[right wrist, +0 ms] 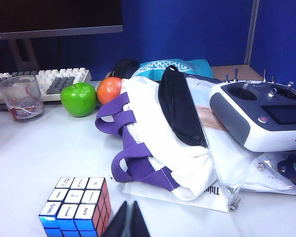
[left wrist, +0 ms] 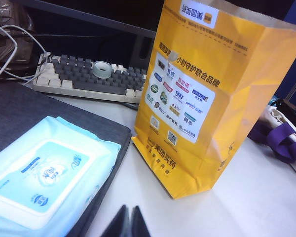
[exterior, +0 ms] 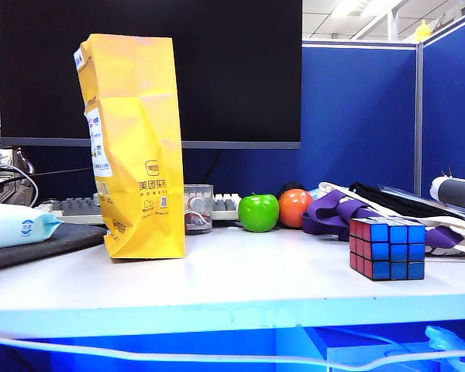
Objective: Pick up the Rubik's Cube and throw it into the yellow paper bag.
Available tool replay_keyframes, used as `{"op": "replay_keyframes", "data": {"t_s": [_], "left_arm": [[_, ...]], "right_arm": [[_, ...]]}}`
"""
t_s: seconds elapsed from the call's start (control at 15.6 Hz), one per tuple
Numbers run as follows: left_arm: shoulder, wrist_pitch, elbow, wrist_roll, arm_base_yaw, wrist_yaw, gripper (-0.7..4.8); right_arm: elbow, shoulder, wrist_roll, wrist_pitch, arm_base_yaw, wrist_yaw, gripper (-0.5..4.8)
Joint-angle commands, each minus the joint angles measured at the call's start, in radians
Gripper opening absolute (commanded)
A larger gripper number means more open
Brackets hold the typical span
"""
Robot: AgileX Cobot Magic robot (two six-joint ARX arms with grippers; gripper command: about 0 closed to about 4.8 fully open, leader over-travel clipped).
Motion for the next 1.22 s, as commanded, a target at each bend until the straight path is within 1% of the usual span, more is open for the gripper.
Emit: {"op": "replay_keyframes", "data": {"t_s": [0.06,0.32,0.38,0.45,0.51,0.58,0.7,0.77,0.9,1.02,1.09,1.22], "left_arm": [[-0.001,0.015,0.003,-0.002,-0.001,-0.003,0.25],[-0.001,0.015,0.003,-0.001,-0.001,0.0,0.25],[-0.001,0.018,0.003,-0.008,-0.001,0.024,0.25],[0.0,0.066,0.004,-0.03,-0.001,0.156,0.23],[0.0,0.089,0.008,-0.03,-0.002,0.185,0.19],[0.006,0.097,0.014,-0.029,-0.002,0.176,0.14],[0.037,0.106,0.026,-0.021,-0.002,0.151,-0.05],[0.079,0.141,0.029,-0.029,-0.002,0.175,-0.04],[0.188,0.194,0.061,-0.029,-0.003,0.256,-0.04],[0.33,0.226,0.132,-0.029,-0.004,0.287,-0.04],[0.452,0.253,0.196,-0.012,-0.013,0.302,-0.05],[0.656,0.238,0.315,0.08,-0.035,0.309,-0.04]], "right_arm": [[0.003,0.0,0.003,0.017,0.0,-0.001,-0.06],[0.003,0.0,0.011,0.016,0.001,-0.001,-0.06],[0.003,0.0,0.03,0.016,0.001,-0.002,-0.06],[0.003,0.0,0.099,0.023,0.001,-0.036,-0.06],[0.002,0.0,0.114,0.039,0.001,-0.09,-0.06],[0.002,0.0,0.113,0.065,0.002,-0.141,-0.06],[0.002,0.001,0.111,0.106,0.001,-0.155,-0.06],[0.002,0.007,0.111,0.13,0.001,-0.143,-0.06],[0.003,0.036,0.112,0.142,0.002,-0.135,-0.06],[0.003,0.103,0.119,0.174,0.002,-0.14,-0.06],[0.008,0.17,0.119,0.205,0.002,-0.141,-0.06],[0.009,0.291,0.15,0.281,0.002,-0.146,-0.06]]}}
